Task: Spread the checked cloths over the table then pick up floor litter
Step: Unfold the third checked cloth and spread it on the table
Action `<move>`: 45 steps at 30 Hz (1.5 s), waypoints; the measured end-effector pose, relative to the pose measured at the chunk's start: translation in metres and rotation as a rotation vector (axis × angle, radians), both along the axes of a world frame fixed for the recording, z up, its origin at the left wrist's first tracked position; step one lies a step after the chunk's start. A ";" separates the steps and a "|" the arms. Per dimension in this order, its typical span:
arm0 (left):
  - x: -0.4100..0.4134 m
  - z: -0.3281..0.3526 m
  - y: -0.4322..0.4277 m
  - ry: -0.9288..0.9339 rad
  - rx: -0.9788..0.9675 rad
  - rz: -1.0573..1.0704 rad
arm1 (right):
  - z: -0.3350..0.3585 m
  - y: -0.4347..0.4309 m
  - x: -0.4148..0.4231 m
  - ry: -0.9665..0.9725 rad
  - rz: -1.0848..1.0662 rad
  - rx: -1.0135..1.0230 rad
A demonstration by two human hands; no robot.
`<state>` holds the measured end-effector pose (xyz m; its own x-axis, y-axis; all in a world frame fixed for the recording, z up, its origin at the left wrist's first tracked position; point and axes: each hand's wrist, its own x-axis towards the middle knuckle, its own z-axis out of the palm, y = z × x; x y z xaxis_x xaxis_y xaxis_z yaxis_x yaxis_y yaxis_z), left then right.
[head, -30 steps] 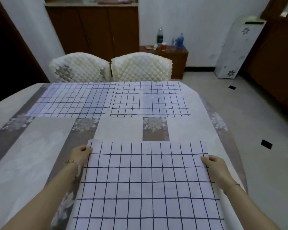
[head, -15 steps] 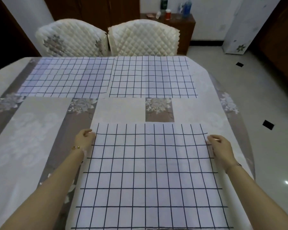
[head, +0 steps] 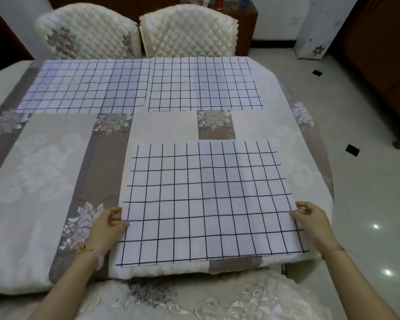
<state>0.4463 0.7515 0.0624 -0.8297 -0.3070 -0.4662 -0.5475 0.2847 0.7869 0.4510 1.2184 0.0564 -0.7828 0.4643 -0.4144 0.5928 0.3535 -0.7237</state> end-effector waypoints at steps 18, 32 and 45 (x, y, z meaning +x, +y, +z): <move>-0.019 -0.021 0.097 0.429 -0.833 -0.923 | 0.020 -0.133 -0.018 0.209 0.772 0.387; -0.008 -0.045 0.097 0.205 -0.942 -1.011 | -0.013 -0.045 -0.133 -0.043 0.749 0.700; -0.024 -0.041 0.094 0.502 -1.013 -1.003 | 0.007 -0.095 0.003 0.114 0.893 0.572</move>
<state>0.4218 0.8453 0.0215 -0.8884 0.4585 -0.0239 0.4557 0.8869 0.0761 0.4537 1.1234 0.0632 -0.9561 -0.1948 -0.2189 -0.1102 0.9312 -0.3475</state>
